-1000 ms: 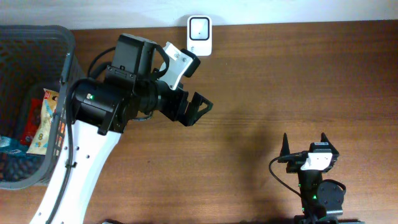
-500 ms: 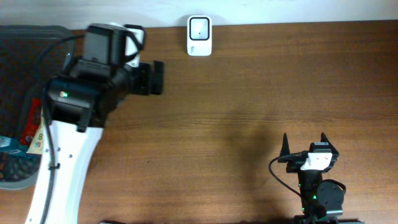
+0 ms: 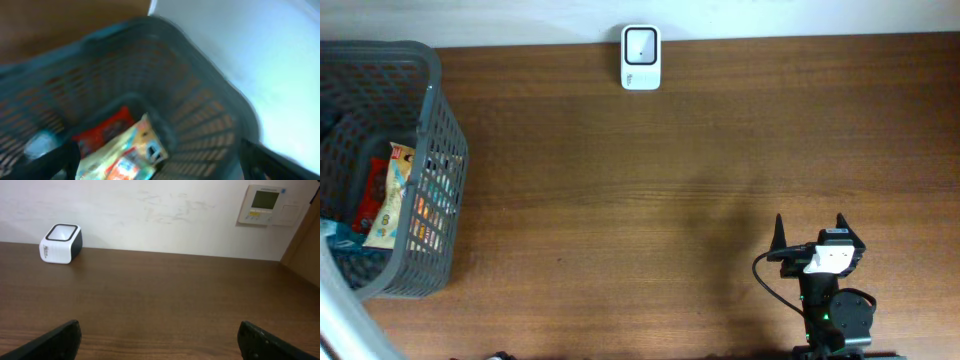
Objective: Scan the item barcode
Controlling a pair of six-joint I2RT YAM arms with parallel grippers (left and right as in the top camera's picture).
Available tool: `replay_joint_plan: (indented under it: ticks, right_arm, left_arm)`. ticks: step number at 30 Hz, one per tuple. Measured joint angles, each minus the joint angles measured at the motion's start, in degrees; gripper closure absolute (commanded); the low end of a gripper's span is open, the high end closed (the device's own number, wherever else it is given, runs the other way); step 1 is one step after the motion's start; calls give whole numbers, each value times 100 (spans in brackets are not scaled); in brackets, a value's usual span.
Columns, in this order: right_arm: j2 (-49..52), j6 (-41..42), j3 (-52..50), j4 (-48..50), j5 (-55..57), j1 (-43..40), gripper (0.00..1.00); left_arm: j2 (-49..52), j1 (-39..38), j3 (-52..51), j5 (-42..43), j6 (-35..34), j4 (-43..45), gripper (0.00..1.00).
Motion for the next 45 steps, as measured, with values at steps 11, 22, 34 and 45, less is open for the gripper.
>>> replay_joint_plan:
  ticks: [11, 22, 34, 45]
  right_arm:
    - [0, 4, 0, 0, 2, 0, 2]
    - [0, 2, 0, 0, 2, 0, 2]
    - [0, 4, 0, 0, 2, 0, 2]
    - [4, 2, 0, 2, 2, 0, 2]
  left_arm:
    - [2052, 85, 2, -68, 802, -619, 21]
    - [2977, -562, 2, 20, 1639, -1871, 23]
    - [3895, -562, -35, -199, 1740, -2033, 100]
    - [3877, -616, 5506, 1539, 1742, -3891, 100]
